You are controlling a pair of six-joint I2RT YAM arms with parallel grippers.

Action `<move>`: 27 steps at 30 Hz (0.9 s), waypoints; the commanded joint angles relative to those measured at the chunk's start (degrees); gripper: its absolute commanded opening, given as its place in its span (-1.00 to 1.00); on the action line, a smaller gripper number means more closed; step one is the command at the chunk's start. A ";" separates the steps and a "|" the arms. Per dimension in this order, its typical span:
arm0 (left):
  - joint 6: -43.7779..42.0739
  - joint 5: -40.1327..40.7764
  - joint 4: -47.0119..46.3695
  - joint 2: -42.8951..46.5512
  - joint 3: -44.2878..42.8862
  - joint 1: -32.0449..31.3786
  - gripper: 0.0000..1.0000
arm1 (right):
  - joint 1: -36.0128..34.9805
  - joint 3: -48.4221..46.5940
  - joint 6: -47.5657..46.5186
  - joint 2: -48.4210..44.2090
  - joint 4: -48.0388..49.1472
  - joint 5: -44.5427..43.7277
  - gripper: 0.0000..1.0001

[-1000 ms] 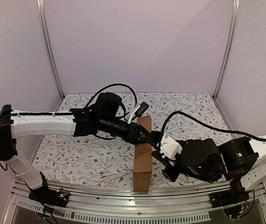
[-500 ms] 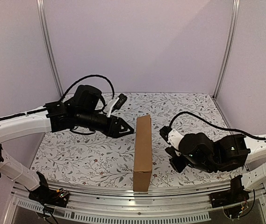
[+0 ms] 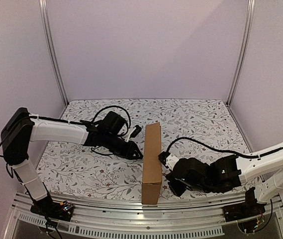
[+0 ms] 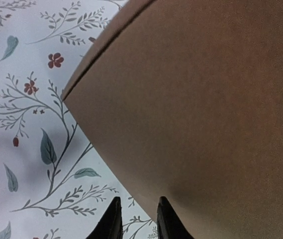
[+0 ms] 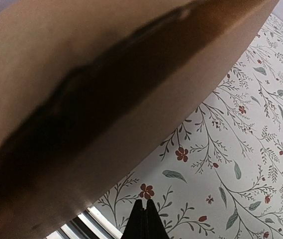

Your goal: Fold the paper box

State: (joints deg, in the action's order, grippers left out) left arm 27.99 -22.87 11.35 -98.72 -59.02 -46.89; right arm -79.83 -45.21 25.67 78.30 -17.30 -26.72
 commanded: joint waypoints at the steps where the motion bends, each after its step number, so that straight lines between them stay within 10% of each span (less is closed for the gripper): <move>1: -1.66 -3.54 -4.24 -3.06 -5.03 1.55 -0.53 | 0.12 1.99 4.26 2.00 9.56 3.23 -1.00; 17: -4.56 -15.68 -2.06 -19.53 -25.57 3.39 -0.53 | 0.12 -2.67 4.90 14.48 26.24 -7.65 -1.00; 27: -7.59 -9.51 6.57 -21.38 -34.04 5.74 -0.52 | 0.86 -10.09 0.43 23.76 28.78 -12.50 -1.00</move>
State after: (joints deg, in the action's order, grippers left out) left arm 22.39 -36.69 12.80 -121.43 -91.31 -43.57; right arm -79.61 -52.42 28.71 99.55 9.43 -36.34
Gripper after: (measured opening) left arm 0.238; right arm 0.005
